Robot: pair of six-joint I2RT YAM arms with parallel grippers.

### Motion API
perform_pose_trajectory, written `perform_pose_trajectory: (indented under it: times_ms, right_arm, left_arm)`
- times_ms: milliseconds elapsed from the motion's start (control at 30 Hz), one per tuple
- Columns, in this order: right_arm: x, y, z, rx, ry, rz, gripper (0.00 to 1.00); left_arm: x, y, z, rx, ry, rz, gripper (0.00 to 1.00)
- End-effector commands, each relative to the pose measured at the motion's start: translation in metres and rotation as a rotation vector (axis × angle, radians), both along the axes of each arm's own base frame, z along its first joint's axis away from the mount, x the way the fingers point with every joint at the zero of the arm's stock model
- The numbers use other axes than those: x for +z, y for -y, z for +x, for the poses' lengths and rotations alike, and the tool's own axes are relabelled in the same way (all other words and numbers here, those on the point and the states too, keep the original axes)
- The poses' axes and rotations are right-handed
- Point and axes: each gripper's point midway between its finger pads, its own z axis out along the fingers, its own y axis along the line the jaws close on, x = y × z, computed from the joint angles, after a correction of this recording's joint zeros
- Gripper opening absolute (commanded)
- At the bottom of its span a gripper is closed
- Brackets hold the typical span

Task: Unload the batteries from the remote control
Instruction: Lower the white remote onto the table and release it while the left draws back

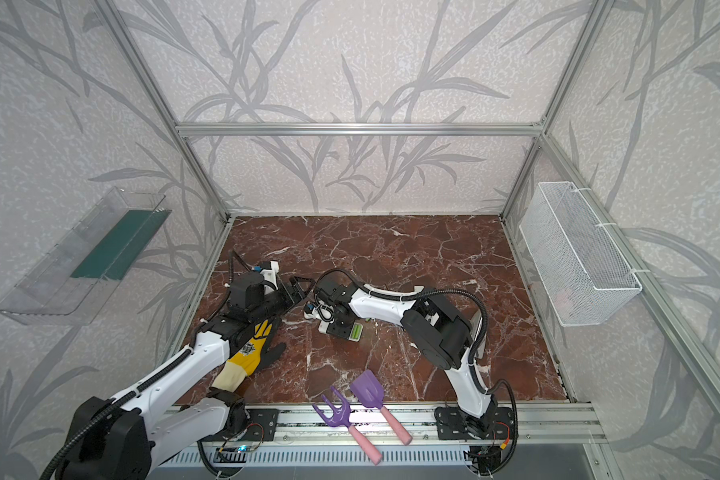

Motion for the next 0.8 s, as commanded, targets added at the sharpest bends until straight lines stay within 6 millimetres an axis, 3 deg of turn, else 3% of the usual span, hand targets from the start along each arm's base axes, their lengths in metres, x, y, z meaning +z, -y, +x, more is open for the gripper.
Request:
perform_pose_trajectory:
  times_ms: [0,433,500,600,767]
  right_arm:
    - [-0.004,0.004,0.007,0.06,0.007,-0.016,0.43]
    - [0.006,0.015,0.021,0.097,0.036,-0.015,0.76]
    - [0.013,0.013,0.02,0.089,0.042,0.008,0.8]
    - [0.033,0.01,0.021,0.057,0.071,0.07,0.94]
    - [0.074,0.012,0.023,-0.086,0.083,0.218,0.96]
  left_arm:
    - [0.003,-0.003,-0.002,0.005,0.021,-0.007,0.85]
    - [0.004,-0.003,-0.002,0.007,0.02,-0.019,0.85]
    - [0.005,-0.003,-0.002,0.006,0.023,-0.021,0.85]
    - [0.005,-0.002,-0.002,0.005,0.025,-0.026,0.85]
    - [0.006,0.0,-0.002,-0.004,0.027,-0.034,0.85]
